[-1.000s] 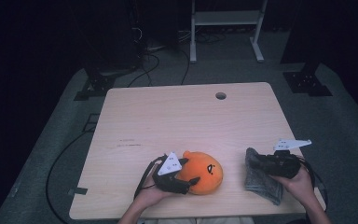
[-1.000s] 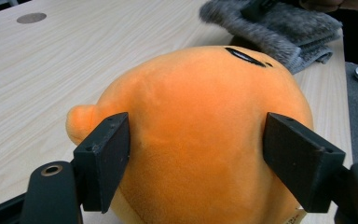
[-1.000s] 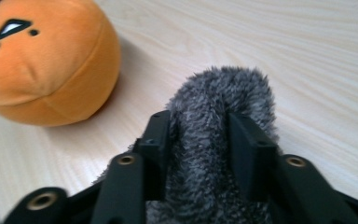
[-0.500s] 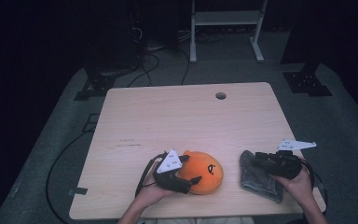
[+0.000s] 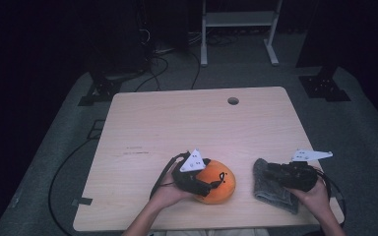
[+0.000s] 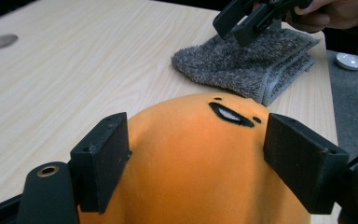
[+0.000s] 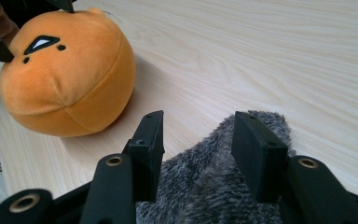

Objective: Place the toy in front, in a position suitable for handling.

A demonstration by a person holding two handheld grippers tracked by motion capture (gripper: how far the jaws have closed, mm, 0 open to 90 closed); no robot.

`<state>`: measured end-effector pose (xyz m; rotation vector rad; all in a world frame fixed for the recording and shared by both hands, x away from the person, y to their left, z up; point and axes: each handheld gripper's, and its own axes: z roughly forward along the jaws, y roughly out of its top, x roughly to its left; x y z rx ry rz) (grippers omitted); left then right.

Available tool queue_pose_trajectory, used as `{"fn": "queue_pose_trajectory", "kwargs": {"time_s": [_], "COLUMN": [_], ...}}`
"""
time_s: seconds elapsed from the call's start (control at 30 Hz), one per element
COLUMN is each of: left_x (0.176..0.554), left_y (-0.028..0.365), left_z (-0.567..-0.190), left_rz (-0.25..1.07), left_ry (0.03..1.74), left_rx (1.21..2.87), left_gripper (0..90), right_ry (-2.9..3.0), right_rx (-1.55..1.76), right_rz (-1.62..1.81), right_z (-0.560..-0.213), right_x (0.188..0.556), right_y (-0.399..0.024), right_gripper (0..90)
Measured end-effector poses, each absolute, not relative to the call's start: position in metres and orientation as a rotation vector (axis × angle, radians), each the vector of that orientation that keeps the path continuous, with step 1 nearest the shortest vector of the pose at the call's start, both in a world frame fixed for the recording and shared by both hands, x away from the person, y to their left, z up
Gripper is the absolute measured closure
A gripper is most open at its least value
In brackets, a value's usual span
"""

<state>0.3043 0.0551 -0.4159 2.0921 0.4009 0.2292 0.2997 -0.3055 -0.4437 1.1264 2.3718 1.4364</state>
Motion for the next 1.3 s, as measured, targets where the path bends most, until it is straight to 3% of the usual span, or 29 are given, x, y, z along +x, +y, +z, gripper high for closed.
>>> {"fn": "queue_pose_trajectory", "kwargs": {"time_s": [0.1, 0.43, 0.5, 0.6, 0.73, 0.9, 1.3], "left_x": [0.310, 0.304, 0.304, 0.303, 0.303, 0.305, 0.349], "left_y": [0.054, 0.049, 0.050, 0.050, 0.051, 0.056, 0.057], "left_z": [-0.423, -0.425, -0.426, -0.426, -0.423, -0.416, -0.412], "left_rz": [0.152, 0.171, 0.205, 0.248, 0.246, 0.260, 0.441], "left_ry": [0.448, 0.424, 0.412, 0.424, 0.467, 0.511, 0.619], "left_rx": [2.090, 2.130, 2.151, 2.160, 2.119, 2.035, 1.945], "left_gripper": [20.0, 17.5, 23.5, 41.2, 51.5, 56.5, 54.6], "right_ry": [2.379, 2.389, 2.389, 2.384, 2.365, 2.340, 2.318], "right_rx": [1.133, 1.135, 1.128, 1.131, 1.134, 1.144, 1.154], "right_rz": [1.431, 1.435, 1.432, 1.437, 1.460, 1.493, 1.517], "right_z": [-0.445, -0.445, -0.445, -0.444, -0.443, -0.441, -0.440], "right_x": [0.300, 0.299, 0.298, 0.297, 0.298, 0.297, 0.299], "right_y": [-0.306, -0.304, -0.304, -0.304, -0.307, -0.310, -0.312], "right_gripper": [52.6, 54.3, 54.4, 54.4, 54.4, 54.4, 53.2]}}
